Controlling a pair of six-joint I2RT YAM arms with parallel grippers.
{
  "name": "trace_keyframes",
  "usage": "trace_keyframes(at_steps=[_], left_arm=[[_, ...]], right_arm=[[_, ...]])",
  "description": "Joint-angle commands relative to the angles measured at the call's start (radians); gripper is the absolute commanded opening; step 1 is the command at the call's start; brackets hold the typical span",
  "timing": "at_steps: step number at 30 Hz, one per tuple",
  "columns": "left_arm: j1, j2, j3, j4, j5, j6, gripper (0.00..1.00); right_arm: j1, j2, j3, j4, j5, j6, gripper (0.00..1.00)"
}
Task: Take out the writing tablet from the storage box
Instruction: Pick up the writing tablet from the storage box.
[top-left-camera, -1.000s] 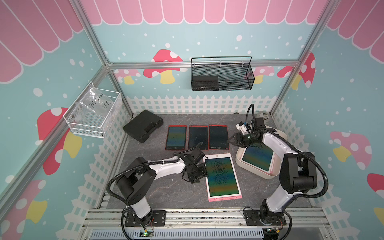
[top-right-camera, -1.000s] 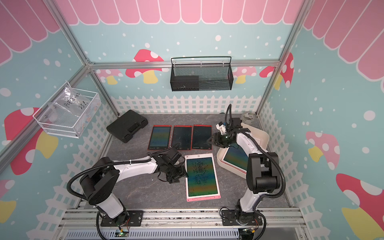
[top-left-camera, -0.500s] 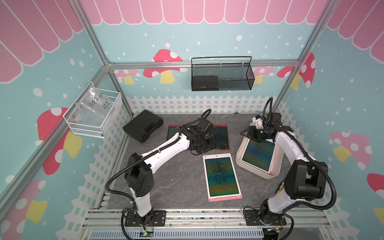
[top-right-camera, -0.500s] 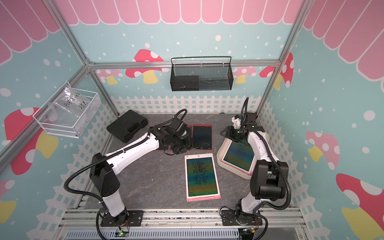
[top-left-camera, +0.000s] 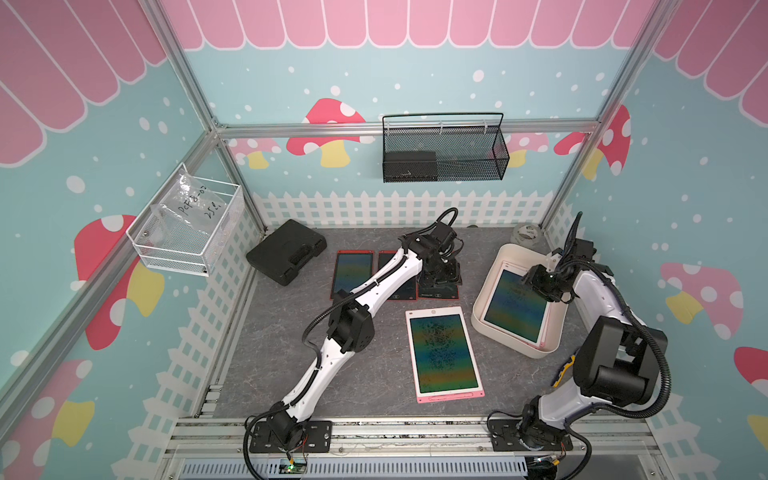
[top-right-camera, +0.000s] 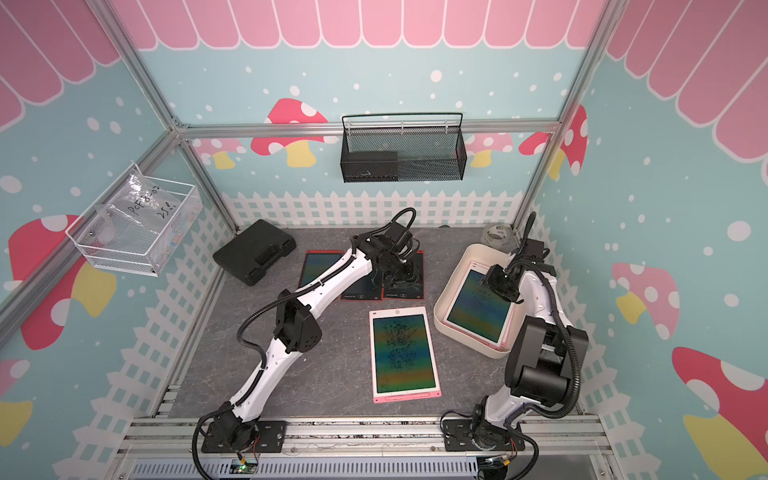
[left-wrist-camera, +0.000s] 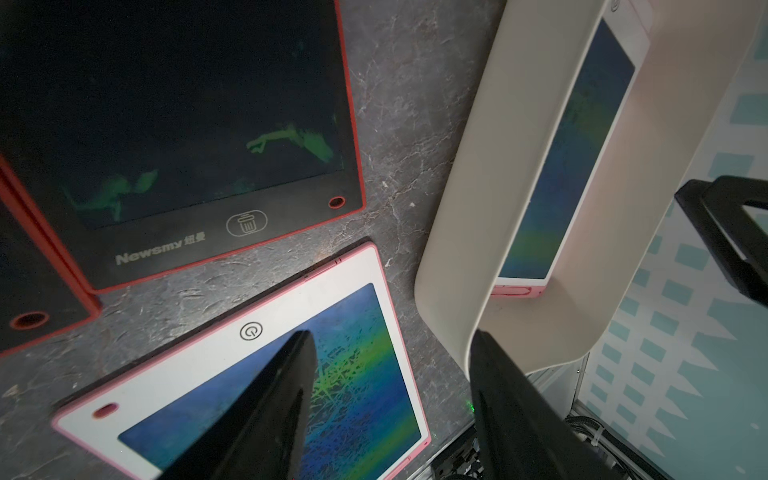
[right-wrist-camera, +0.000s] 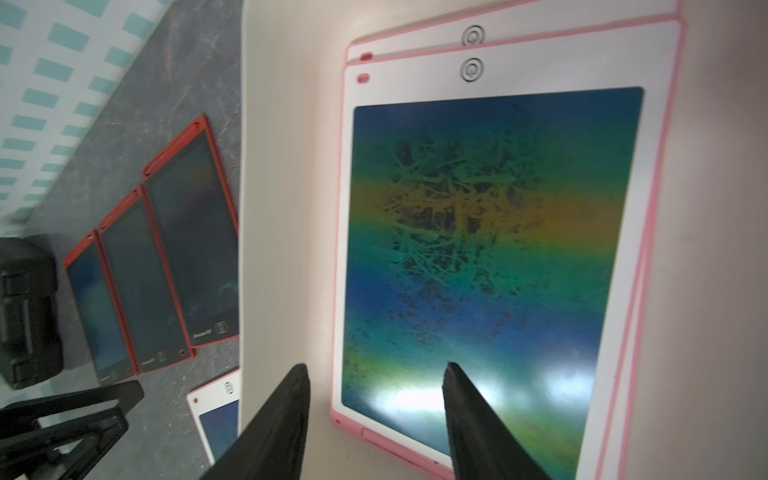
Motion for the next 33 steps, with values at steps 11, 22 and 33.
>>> trace_keyframes(at_steps=[11,22,33], left_arm=[[0.0,0.117,0.031,0.079,0.13,0.027,0.61],[-0.039,0.144,0.044,0.088,0.158,0.02,0.61],[-0.059,0.156,0.032,0.096,0.179,0.02,0.6]], right_arm=[[-0.072,0.026,-0.102,-0.012,0.166,-0.031,0.54],[-0.091,0.046,-0.141,-0.024,0.183,-0.039,0.54],[-0.1,0.038,-0.221,-0.015,0.2,-0.035,0.55]])
